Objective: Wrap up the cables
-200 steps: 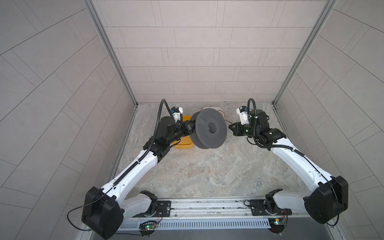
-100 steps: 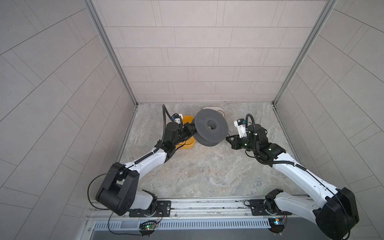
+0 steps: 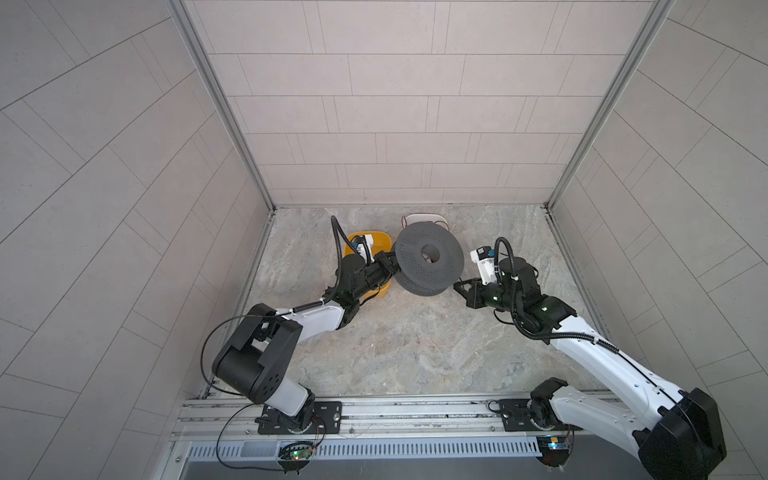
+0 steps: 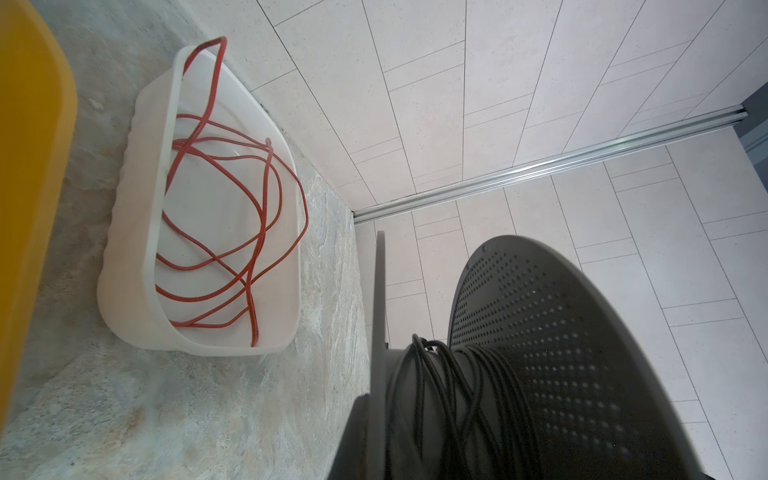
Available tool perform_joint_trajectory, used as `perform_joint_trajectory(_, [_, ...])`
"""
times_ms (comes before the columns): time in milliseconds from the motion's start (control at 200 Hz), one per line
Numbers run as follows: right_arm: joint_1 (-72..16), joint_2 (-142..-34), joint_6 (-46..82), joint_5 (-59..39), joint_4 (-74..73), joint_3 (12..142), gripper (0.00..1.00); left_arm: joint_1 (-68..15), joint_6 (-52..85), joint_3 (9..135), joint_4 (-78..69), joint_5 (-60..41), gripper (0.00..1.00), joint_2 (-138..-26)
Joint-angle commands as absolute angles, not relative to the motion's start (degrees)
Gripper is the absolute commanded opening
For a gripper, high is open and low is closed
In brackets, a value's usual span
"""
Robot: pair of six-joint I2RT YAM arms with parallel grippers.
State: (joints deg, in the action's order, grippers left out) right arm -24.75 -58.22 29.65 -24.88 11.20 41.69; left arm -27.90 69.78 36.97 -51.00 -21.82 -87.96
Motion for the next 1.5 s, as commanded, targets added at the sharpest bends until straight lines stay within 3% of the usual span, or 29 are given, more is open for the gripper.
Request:
perform_joint_trajectory(0, [-25.1,-55.4,29.5,-26.4,12.2,41.1,0.00,-28.2,68.7,36.6,-58.5,-20.3,0.00,-87.7])
perform_joint_trajectory(350, [-25.0,-51.1,33.3,-29.6,13.9,40.0,0.00,-29.7,71.0,34.2,-65.3,-19.4,0.00,-91.0])
perform_joint_trajectory(926, [-25.0,-41.0,33.8,-21.7,26.8,37.1,0.00,-38.3,66.9,30.6,-51.8,-9.5,0.00,-85.3])
perform_joint_trajectory(1491, [-25.0,-32.8,33.5,-19.2,30.6,28.2,0.00,-48.3,71.4,28.2,-70.0,1.3,0.00,-103.4])
